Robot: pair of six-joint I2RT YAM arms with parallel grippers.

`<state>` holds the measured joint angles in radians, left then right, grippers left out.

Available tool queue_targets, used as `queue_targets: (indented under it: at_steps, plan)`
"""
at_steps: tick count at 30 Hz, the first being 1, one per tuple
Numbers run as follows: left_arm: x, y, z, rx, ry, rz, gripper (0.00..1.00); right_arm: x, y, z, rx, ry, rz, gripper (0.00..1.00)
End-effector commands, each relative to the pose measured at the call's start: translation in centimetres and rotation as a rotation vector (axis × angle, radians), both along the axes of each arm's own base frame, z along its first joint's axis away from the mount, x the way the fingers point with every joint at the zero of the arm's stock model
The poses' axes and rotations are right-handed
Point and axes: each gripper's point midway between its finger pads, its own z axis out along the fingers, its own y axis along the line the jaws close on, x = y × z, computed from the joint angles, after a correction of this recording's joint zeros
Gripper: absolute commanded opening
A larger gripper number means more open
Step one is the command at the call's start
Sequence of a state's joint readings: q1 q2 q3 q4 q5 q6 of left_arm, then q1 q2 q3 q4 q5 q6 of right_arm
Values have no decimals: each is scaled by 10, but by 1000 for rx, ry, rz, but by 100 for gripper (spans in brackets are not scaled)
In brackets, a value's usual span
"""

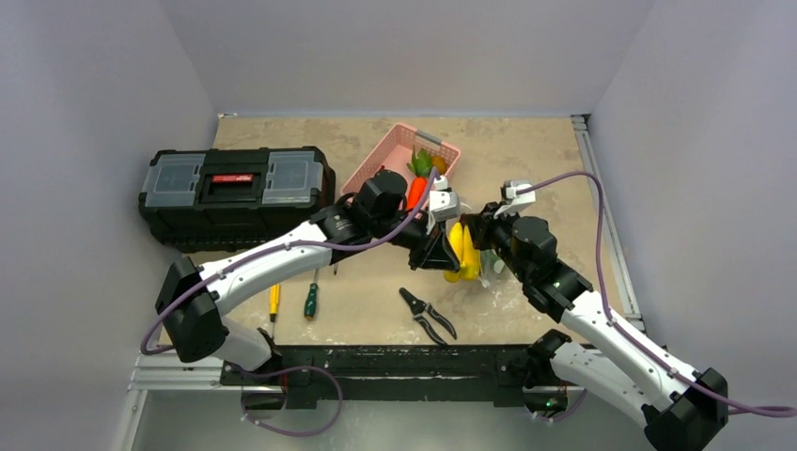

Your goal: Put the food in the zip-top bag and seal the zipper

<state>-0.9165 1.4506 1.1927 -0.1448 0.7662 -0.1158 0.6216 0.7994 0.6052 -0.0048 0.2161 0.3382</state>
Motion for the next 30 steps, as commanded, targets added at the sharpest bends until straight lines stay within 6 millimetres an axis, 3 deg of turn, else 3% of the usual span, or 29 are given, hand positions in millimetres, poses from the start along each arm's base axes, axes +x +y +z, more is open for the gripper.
queue_targets:
  at_steps: [1, 3, 8, 14, 21, 30]
  plan:
    - [-6, -2, 31, -60, -67, -91, 0, 3, 12, 29, 44, -77, 52, 0]
    - [-5, 0, 28, -47, -75, -84, 0, 2, 14, 30, 49, -82, 64, 0]
    - [20, 1, 21, 4, -110, 38, 0, 2, 16, 30, 50, -82, 74, 0]
    - [76, 1, 13, 48, -24, 313, 0, 2, 17, 29, 52, -81, 74, 0]
    - [80, -12, -3, 66, 155, 278, 0, 3, 17, 29, 53, -80, 73, 0]
    - [112, -21, -25, 144, 161, 404, 3, 4, 18, 27, 50, -76, 71, 0]
